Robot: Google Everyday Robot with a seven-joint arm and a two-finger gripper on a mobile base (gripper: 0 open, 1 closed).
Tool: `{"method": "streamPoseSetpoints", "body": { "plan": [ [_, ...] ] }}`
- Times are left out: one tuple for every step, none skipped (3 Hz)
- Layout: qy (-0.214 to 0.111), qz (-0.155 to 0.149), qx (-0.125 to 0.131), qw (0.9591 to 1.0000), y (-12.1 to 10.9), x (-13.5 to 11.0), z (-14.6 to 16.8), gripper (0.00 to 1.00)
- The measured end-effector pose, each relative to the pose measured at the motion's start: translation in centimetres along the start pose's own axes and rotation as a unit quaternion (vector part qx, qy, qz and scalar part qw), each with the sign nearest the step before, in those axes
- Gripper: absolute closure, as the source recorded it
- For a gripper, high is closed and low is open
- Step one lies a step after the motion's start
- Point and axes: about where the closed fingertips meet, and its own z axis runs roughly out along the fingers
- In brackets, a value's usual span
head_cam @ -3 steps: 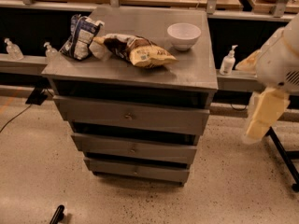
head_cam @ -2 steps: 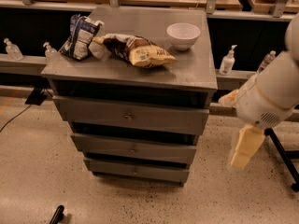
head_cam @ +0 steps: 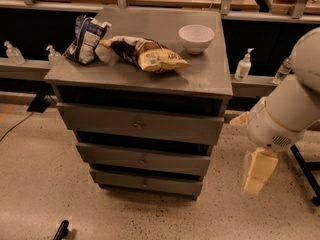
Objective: Open bottom drawer
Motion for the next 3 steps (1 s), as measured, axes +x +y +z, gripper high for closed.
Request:
{"method": "streamPoseSetpoints", "body": {
  "plan": [
    [-0.010, -0.020, -0.066, 0.9976, 0.6, -0.6, 7.5, 0.00],
    [-0.021, -0.024, -0.106, 0.9939, 3.7, -1.4, 15.2, 0.00],
    [-0.029, -0.033, -0.121, 0.9917, 6.7, -1.9, 21.6, 0.00]
  ]
}}
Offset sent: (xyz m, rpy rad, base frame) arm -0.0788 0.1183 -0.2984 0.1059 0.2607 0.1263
